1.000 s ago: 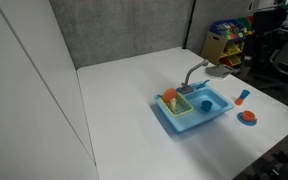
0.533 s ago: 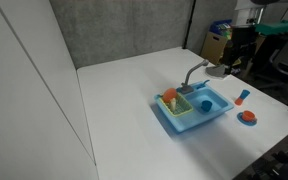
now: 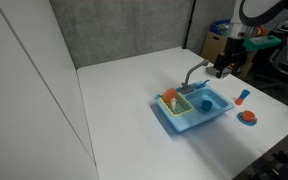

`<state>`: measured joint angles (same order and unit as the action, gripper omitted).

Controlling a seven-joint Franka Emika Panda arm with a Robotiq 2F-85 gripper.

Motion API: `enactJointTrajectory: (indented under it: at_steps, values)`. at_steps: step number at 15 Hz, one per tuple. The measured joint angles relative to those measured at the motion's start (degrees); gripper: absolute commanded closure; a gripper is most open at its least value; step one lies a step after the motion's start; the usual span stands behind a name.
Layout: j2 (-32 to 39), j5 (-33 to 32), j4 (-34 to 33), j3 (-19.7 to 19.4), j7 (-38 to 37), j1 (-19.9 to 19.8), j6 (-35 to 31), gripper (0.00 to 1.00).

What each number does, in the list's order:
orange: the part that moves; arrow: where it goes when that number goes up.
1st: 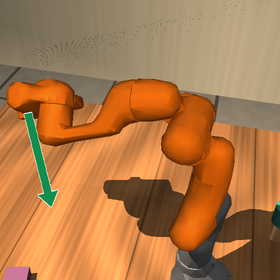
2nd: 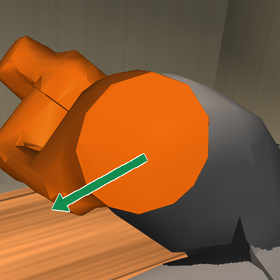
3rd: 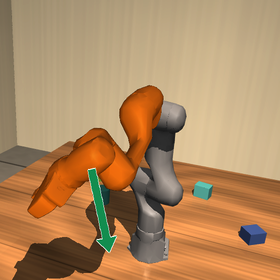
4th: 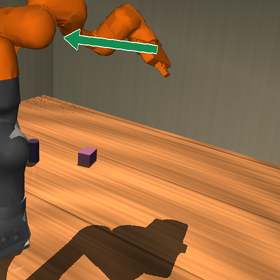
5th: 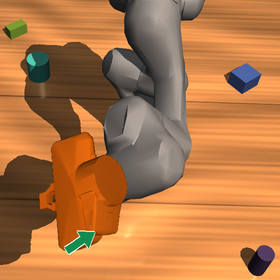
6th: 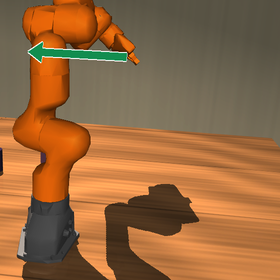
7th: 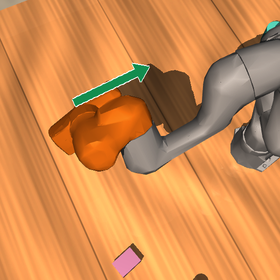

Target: Take the cup out of the sink

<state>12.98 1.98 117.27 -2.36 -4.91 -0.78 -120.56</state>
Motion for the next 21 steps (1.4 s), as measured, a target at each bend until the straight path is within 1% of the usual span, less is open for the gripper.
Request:
enactJointTrajectory:
  at_steps: [3, 8, 14, 17, 21]
  values:
    - [2.1, 0.0, 1.0, -0.9, -0.9, -0.5, -3.1, 0.0]
    - [6.7, 0.0, 1.2, -1.8, -2.8, -1.0, -6.2, 0.0]
    - [12.1, -1.1, 1.0, -2.6, -7.3, -0.5, -10.0, 0.0]
    - [14.1, -1.7, 0.8, -3.0, -9.2, -0.2, -10.9, 0.0]
    - [14.6, -1.5, 0.3, -3.0, -9.3, -0.2, -10.9, 0.0]
